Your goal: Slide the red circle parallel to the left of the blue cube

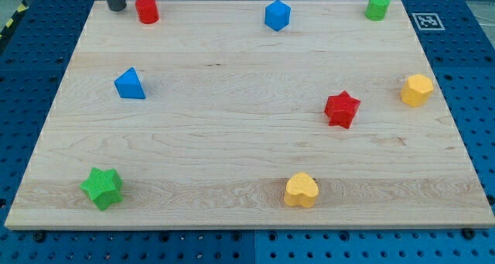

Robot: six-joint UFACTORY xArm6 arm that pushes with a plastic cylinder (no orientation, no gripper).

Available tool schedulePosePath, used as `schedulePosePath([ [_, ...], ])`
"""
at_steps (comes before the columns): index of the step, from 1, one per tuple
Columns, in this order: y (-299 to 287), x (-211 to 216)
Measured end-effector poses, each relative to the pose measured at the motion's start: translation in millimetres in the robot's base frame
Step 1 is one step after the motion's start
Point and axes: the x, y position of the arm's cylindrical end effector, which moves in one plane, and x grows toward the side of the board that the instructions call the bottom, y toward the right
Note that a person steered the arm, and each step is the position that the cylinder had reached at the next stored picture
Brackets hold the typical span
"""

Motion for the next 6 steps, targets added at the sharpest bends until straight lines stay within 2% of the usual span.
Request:
schedulePosePath([
  [2,42.6,-10.1],
  [3,45.0,-10.1],
  [6,88.9,10.0],
])
